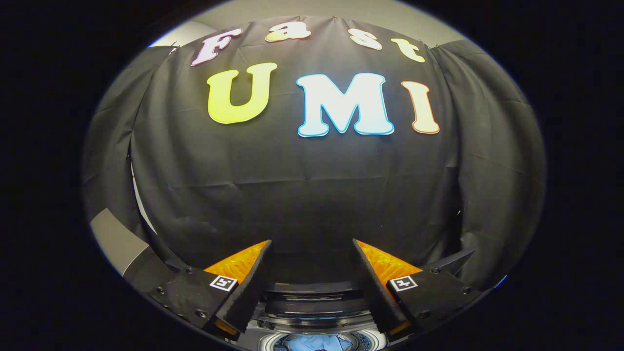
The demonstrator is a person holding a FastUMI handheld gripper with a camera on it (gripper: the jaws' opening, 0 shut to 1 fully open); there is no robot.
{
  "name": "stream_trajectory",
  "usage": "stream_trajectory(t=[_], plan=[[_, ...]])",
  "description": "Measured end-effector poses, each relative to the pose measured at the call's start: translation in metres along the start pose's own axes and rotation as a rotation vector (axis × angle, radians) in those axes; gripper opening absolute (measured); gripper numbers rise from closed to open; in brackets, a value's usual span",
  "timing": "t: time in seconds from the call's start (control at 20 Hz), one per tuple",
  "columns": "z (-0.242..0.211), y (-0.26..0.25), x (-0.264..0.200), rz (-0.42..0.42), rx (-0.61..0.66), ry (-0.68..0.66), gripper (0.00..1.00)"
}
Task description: Put the clothes into the washing machine and then close the washing machine lid.
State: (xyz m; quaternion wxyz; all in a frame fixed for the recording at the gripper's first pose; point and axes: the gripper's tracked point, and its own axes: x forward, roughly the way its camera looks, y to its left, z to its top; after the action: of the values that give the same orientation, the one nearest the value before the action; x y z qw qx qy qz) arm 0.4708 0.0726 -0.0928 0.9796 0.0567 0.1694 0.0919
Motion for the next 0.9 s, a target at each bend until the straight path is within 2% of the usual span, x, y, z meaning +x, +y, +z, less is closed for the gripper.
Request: stream_trajectory(t=[0.5, 0.9], plan=[[-0.014, 0.001, -0.049, 0.019, -0.013, -0.060, 0.97], [-0.030, 0.001, -0.079, 0.020, -0.020, -0.048, 0.98]])
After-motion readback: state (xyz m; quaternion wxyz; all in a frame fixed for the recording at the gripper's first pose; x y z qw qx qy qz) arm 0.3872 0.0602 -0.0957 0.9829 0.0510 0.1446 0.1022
